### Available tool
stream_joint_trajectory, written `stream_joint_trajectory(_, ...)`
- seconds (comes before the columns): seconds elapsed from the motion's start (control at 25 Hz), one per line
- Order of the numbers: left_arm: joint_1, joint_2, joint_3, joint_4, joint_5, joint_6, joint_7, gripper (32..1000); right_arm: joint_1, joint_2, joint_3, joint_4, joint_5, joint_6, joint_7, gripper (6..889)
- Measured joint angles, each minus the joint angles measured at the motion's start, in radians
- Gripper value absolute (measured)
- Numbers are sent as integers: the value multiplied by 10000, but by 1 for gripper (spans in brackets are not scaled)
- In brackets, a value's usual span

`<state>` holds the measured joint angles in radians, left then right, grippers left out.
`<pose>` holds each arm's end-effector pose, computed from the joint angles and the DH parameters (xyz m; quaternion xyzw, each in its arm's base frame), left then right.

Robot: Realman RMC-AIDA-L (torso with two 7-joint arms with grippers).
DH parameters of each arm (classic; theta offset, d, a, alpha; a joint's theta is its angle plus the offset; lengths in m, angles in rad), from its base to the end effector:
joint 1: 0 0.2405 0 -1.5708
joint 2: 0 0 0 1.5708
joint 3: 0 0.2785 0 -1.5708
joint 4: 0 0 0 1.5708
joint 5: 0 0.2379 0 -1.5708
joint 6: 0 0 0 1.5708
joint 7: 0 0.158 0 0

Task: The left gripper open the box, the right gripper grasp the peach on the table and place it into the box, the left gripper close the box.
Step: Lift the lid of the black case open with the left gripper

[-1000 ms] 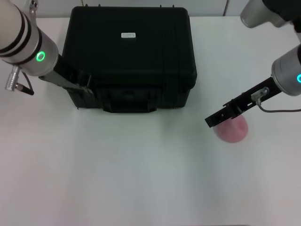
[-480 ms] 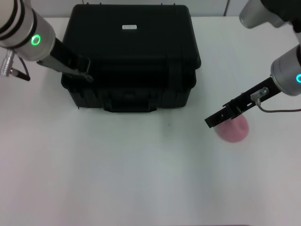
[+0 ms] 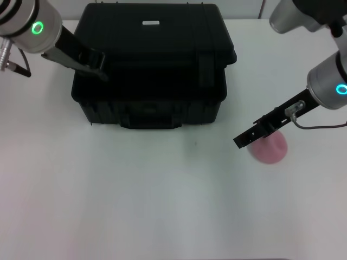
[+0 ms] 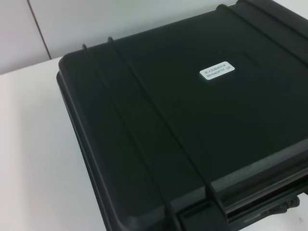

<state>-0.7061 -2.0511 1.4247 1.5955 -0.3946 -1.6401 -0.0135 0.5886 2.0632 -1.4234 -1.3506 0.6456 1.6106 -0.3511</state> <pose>-0.1193 0.4130 0.0238 -0.8253 -0.4508 0.1164 0.3196 0.1892 0.3791 -0.0304 -0.8796 0.4290 -0.1526 0.1373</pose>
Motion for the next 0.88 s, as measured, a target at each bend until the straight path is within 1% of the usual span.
stream_joint_trajectory(0.28,-210,1,-53,14,5,-115,167,404,203,0,-18,236,-96,0,-54,800)
stream_joint_trajectory(0.44,-346,-2,-284,18,5,-179,341,404,212,0,0,240,-99,1,-67,799)
stream_joint_trajectory(0.72,-501,14,-455,148,73,-254,403,404,220,0,40,239,-106,0,-67,797)
stream_joint_trajectory(0.88,-618,17,-570,258,104,-369,507,404,220,0,45,236,-106,1,-67,796)
